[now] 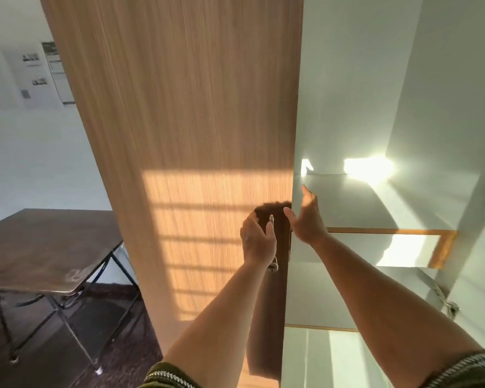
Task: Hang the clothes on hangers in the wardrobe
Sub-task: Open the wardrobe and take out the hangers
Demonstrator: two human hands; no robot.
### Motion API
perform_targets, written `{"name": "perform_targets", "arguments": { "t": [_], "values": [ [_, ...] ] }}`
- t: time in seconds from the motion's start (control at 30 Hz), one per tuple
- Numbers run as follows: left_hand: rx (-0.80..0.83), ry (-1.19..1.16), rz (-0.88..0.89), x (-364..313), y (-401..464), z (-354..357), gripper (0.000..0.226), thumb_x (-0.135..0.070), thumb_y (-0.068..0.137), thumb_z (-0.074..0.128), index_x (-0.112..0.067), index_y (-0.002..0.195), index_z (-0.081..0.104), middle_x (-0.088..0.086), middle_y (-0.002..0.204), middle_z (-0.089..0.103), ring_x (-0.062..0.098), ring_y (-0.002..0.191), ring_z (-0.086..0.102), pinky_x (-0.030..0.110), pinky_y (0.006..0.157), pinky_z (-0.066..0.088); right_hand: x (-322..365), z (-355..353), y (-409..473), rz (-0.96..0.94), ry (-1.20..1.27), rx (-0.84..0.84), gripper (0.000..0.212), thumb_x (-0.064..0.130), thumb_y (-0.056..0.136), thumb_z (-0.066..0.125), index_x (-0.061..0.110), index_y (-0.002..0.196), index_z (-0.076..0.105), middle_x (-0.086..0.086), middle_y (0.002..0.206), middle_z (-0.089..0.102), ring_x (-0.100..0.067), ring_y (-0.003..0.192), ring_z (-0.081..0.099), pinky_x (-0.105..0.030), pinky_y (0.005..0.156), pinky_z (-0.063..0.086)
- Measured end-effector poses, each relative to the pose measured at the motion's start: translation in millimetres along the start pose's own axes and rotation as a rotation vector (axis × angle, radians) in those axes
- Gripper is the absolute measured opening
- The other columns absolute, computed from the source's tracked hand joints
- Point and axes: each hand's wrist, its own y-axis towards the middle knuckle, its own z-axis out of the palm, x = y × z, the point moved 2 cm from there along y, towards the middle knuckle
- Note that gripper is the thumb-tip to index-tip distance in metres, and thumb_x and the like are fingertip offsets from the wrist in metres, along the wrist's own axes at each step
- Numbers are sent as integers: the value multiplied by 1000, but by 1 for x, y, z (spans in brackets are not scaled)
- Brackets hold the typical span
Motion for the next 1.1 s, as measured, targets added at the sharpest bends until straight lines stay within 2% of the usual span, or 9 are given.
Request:
{"name": "perform_targets", "arguments": {
  "t": [0.1, 0.17, 0.23, 0.37, 0.47, 0.7, 0.83, 0.97, 1.1],
  "values": [
    [125, -120, -32, 5, 17, 23, 22, -32, 101, 44, -16, 115, 51, -4, 96, 58, 11, 87, 55, 34, 84, 46, 1, 16, 33, 248, 336, 56, 76, 31, 88, 64, 6, 148, 25, -17, 144, 41, -34, 132, 42, -45, 110, 39],
    [186, -204, -67, 7, 19, 32, 20, -35, 103, 37, -19, 103, 49, -5, 81, 53, 9, 72, 50, 30, 72, 41, -1, 24, 40, 303, 407, 85, 51, 36, 91, 58, 6, 130, 44, -15, 117, 57, -36, 114, 55, -46, 98, 48],
    [185, -261, -70, 12, 19, 36, 26, -37, 105, 32, -21, 94, 49, -5, 73, 49, 8, 65, 47, 28, 69, 40, -3, 28, 36, 253, 386, 60, 30, 33, 97, 52, 6, 112, 51, -14, 101, 59, -35, 101, 58, -47, 93, 50],
    [144, -267, -31, 19, 6, 33, 34, -36, 105, 30, -14, 106, 55, -8, 78, 55, 4, 72, 54, 15, 69, 40, -4, 31, 14, 77, 266, -16, 21, 33, 98, 48, 13, 106, 48, -9, 99, 60, -24, 92, 58, -39, 86, 51],
    [67, -303, 6, 19, -16, 24, 31, -29, 106, 32, -9, 98, 55, -7, 74, 53, -3, 66, 54, 8, 64, 40, 1, 31, -5, 22, 194, -56, 25, 33, 98, 49, 10, 105, 47, -11, 99, 58, -23, 89, 57, -35, 79, 51],
    [23, -338, -71, 18, -79, -17, 39, -38, 105, 30, -14, 105, 61, 0, 92, 64, 8, 85, 59, 24, 77, 46, 40, 9, -73, -41, 173, -21, 27, 29, 93, 58, 8, 86, 42, -9, 76, 52, -22, 67, 48, -31, 61, 38],
    [-129, -389, -115, 28, -125, -57, 41, -49, 99, 40, -14, 101, 63, -9, 86, 63, 8, 86, 58, 20, 78, 45, 75, 7, -135, -211, 91, -141, 35, 34, 89, 61, 1, 84, 48, -5, 68, 46, -17, 56, 45, -32, 53, 44],
    [-227, -352, -100, 40, -163, -106, 39, -46, 101, 39, -21, 89, 67, -7, 85, 66, 7, 85, 60, 24, 82, 46, 118, 15, -194, -191, 53, -35, 41, 38, 93, 58, -1, 103, 49, -19, 92, 60, -37, 83, 60, -39, 70, 47],
    [-307, -336, -175, 52, -193, -157, 38, -57, 97, 38, -38, 98, 70, -7, 105, 72, 12, 105, 65, 35, 97, 49, 160, 29, -235, -312, 81, -7, 35, 30, 89, 63, -1, 98, 51, -21, 91, 59, -40, 80, 61, -41, 67, 49]
  ]
}}
